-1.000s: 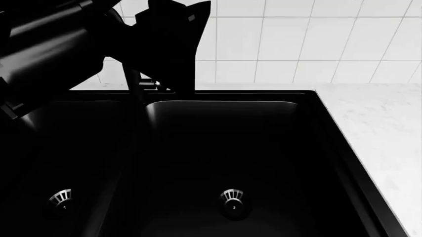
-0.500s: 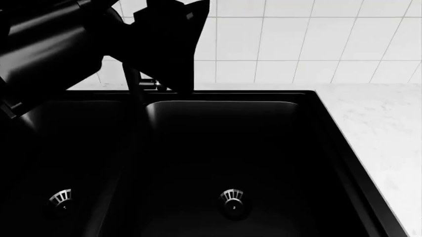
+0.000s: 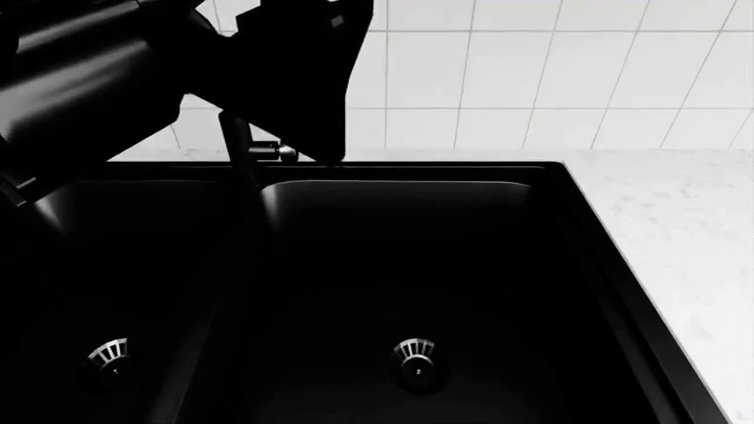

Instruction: Pick the corn, radish from the counter and place them in the cabinet. Then close the cabinet.

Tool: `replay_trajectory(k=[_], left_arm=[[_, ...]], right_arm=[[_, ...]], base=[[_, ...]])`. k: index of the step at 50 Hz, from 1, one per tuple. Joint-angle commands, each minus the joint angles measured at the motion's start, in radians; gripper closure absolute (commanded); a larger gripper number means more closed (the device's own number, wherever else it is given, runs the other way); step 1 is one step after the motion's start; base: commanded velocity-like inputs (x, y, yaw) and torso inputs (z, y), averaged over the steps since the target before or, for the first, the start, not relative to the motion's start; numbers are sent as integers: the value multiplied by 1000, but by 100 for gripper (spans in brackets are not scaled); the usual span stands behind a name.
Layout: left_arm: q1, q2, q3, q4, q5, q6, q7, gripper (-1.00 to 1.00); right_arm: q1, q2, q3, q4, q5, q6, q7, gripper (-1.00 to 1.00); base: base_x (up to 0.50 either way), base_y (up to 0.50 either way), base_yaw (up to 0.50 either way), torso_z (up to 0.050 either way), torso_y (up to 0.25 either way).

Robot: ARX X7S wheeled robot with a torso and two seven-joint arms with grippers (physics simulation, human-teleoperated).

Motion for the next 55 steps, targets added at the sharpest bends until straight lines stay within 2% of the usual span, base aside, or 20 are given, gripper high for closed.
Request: replay_trajectory(k=[1, 10, 28, 39, 55], left_arm=[[-11, -2, 4, 2, -11, 6, -8, -100], [-3, -4, 4, 3, -1, 8, -1, -100], [9, -8, 6, 4, 14, 12, 14, -100], [8, -12, 8, 6, 14, 15, 15, -100], [-1, -16, 12, 5, 8, 18, 13, -100]], right_arm=[[15, -86, -182, -90, 501, 116, -158, -100], [-89, -43, -265, -165, 483, 118, -161, -100], [-91, -147, -280, -166, 515, 118, -161, -100], [-89, -167, -309, -162, 505, 116, -159, -100], [-98, -207, -240, -90, 585, 37, -81, -100]], base=[[0, 8, 9, 0, 0], [0, 8, 9, 0, 0], [1, 7, 9, 0, 0], [1, 7, 8, 0, 0], [0, 1, 2, 0, -3]])
